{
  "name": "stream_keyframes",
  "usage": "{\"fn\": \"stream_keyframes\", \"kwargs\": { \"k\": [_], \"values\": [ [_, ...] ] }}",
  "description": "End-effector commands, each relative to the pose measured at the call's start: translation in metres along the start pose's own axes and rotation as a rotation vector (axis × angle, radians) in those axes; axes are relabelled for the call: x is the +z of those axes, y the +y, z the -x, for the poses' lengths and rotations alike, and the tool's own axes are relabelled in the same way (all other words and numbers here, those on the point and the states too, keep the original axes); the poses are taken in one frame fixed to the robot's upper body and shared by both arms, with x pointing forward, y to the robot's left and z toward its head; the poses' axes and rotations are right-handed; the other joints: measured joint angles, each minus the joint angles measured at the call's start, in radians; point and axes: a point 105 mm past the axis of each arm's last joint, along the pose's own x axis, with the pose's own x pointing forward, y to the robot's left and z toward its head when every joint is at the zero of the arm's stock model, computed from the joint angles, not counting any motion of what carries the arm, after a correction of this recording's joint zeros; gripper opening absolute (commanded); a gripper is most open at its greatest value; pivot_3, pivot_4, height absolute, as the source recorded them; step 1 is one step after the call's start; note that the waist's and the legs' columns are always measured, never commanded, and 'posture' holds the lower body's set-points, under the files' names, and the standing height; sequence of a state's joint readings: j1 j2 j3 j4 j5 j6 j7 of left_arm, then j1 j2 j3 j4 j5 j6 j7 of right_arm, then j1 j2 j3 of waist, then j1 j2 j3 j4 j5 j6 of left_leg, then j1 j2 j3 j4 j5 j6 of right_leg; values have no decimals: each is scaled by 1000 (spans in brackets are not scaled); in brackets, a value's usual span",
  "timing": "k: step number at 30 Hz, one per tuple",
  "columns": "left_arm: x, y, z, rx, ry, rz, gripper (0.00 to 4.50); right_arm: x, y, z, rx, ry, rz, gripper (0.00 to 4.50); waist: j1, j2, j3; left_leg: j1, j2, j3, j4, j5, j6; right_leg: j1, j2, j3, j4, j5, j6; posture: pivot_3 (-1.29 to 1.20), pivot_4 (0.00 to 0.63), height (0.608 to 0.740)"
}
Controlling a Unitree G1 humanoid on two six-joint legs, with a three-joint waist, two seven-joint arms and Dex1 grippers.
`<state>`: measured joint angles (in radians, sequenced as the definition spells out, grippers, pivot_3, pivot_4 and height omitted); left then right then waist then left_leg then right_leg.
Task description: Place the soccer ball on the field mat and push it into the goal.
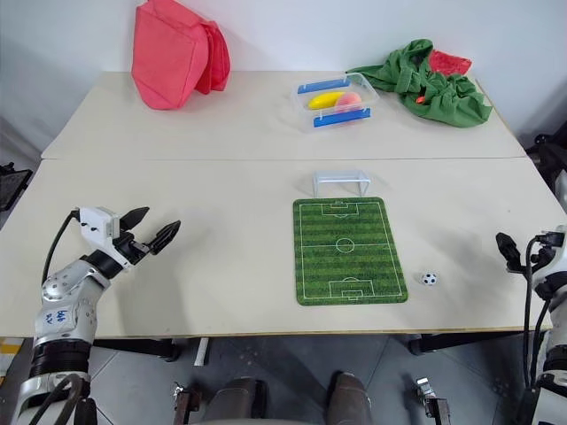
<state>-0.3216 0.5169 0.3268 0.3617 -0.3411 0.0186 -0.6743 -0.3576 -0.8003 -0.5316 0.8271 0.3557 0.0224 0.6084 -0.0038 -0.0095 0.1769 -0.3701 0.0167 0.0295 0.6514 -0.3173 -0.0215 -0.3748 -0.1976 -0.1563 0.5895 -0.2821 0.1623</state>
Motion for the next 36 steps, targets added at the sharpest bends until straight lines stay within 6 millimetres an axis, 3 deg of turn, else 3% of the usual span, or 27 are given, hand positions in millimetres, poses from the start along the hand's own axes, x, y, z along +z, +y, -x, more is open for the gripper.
{"fn": "stream_keyframes", "kwargs": {
  "k": [1,5,10,15,19,25,36],
  "values": [
    [6,-2,-2,-41,12,-111,4500,24,-11,6,-11,-52,49,4450,0,0,0,0,0,0,0,0,0,0,0,0,0,0,0,0,150,740],
    [9,2,-7,-29,4,-77,4500,32,-7,6,2,-62,88,4450,0,0,0,0,0,0,0,0,0,0,0,0,0,0,0,0,150,740],
    [20,-5,-17,-101,-6,-92,4500,57,13,9,81,-88,202,4450,1,0,0,0,0,0,0,0,0,0,0,0,0,0,0,0,150,740],
    [20,-46,-24,-371,41,-104,4500,72,57,19,282,-26,342,4450,3,2,0,0,0,0,0,0,0,0,0,0,0,0,0,0,150,740],
    [21,-70,-22,-557,34,-138,4500,58,105,45,571,108,454,4450,6,2,0,0,0,0,0,0,0,0,0,0,0,0,0,0,150,740],
    [16,-93,-17,-661,37,-97,4500,44,136,68,831,213,548,4450,9,1,1,-1,0,0,2,-1,1,0,0,0,0,0,0,0,150,740],
    [12,-100,-3,-659,63,-77,4500,13,139,60,936,312,614,4450,7,1,1,-1,0,0,4,-1,2,0,0,0,1,0,0,0,150,740]
  ]
}}
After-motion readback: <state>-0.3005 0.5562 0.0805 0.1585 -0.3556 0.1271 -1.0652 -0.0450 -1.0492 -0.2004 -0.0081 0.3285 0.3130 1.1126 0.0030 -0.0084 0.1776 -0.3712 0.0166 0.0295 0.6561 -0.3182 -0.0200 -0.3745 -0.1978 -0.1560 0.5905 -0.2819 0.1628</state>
